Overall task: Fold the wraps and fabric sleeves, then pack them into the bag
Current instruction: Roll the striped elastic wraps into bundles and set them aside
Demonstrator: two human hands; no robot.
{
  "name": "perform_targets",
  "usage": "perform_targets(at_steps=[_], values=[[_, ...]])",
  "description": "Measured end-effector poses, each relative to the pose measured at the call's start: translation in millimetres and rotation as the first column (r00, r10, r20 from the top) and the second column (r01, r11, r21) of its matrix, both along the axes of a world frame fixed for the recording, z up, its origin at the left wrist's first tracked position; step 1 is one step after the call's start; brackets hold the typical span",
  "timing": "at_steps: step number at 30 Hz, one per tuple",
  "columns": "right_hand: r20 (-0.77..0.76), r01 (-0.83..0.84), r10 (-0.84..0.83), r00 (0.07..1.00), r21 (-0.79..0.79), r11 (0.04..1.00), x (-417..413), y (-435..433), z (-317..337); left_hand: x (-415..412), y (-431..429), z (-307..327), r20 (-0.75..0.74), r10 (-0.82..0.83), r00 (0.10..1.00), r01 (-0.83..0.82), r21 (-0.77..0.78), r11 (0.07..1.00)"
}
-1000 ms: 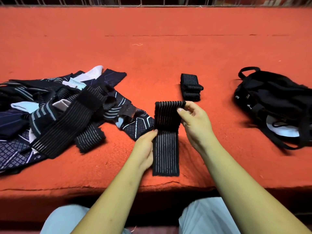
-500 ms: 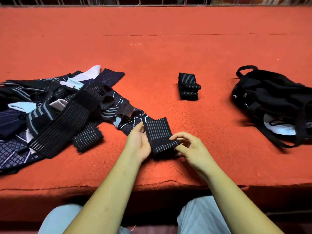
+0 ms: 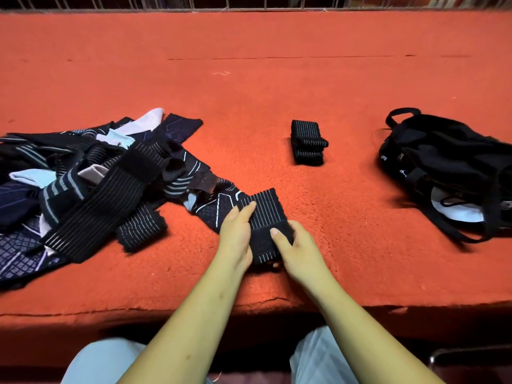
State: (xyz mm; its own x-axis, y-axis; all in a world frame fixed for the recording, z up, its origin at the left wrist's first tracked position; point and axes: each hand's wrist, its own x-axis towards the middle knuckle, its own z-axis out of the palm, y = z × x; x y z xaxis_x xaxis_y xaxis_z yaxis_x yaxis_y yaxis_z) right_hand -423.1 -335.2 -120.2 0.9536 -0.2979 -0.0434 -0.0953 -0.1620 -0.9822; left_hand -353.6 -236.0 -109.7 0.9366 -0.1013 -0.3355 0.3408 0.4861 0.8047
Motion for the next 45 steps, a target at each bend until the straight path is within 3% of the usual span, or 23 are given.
perform_targets(at_steps=[2, 5, 10, 15, 19, 25, 28, 36, 40, 43, 45], values=[[0.052, 0.085, -0.081, 0.995, -0.087, 0.993, 1.1, -2.7, -3.5, -1.2, -2.1, -0.5, 0.031, -0.015, 0.999, 0.016, -0.015, 1.0], [0.046, 0.161, -0.162, 0.986, 0.01, 0.987, 1.4, -5.2, 0.5, -5.1, -6.1, -3.3, 0.114, -0.089, 0.989, 0.081, 0.075, 0.994], [0.007, 0.06, -0.06, 0.998, -0.025, 0.998, 2.9, -5.7, -0.3, -2.2, -11.3, 1.4, 0.199, -0.091, 0.976, 0.05, 0.203, 0.978], [0.084, 0.152, -0.145, 0.986, -0.089, 0.984, 24.6, -35.0, 26.5, 7.2, -16.5, 9.5, 0.252, -0.22, 0.942, 0.138, 0.305, 0.942], [0.151, 0.153, -0.119, 0.981, -0.235, 0.96, 55.2, -64.4, 41.3, 16.7, -26.9, 20.5, 0.303, -0.296, 0.906, 0.174, 0.37, 0.912], [0.256, 0.209, -0.152, 0.955, -0.213, 0.954, 106.1, -98.8, 70.0, 55.8, -52.4, 53.6, 0.335, -0.385, 0.86, 0.197, 0.478, 0.856], [0.271, 0.25, -0.197, 0.942, -0.176, 0.952, 139.9, -118.1, 82.9, 85.6, -73.4, 68.6, 0.366, -0.39, 0.845, 0.134, 0.56, 0.818], [0.157, 0.274, -0.253, 0.955, -0.129, 0.953, 229.9, -167.7, 90.8, 193.8, -146.4, 70.2, 0.364, -0.278, 0.889, 0.017, 0.581, 0.814], [0.109, 0.341, -0.324, 0.94, -0.22, 0.914, 268.0, -188.7, 75.6, 235.1, -172.9, 55.2, 0.327, -0.331, 0.885, 0.024, 0.679, 0.734], [0.01, 0.297, -0.313, 0.95, -0.346, 0.89, 285.1, -195.9, 52.3, 251.6, -185.5, 34.6, 0.274, -0.398, 0.875, 0.027, 0.795, 0.606], [-0.042, 0.248, -0.282, 0.958, -0.367, 0.896, 290.8, -195.4, 33.9, 254.1, -189.9, 18.9, 0.235, -0.417, 0.878, 0.076, 0.791, 0.607]])
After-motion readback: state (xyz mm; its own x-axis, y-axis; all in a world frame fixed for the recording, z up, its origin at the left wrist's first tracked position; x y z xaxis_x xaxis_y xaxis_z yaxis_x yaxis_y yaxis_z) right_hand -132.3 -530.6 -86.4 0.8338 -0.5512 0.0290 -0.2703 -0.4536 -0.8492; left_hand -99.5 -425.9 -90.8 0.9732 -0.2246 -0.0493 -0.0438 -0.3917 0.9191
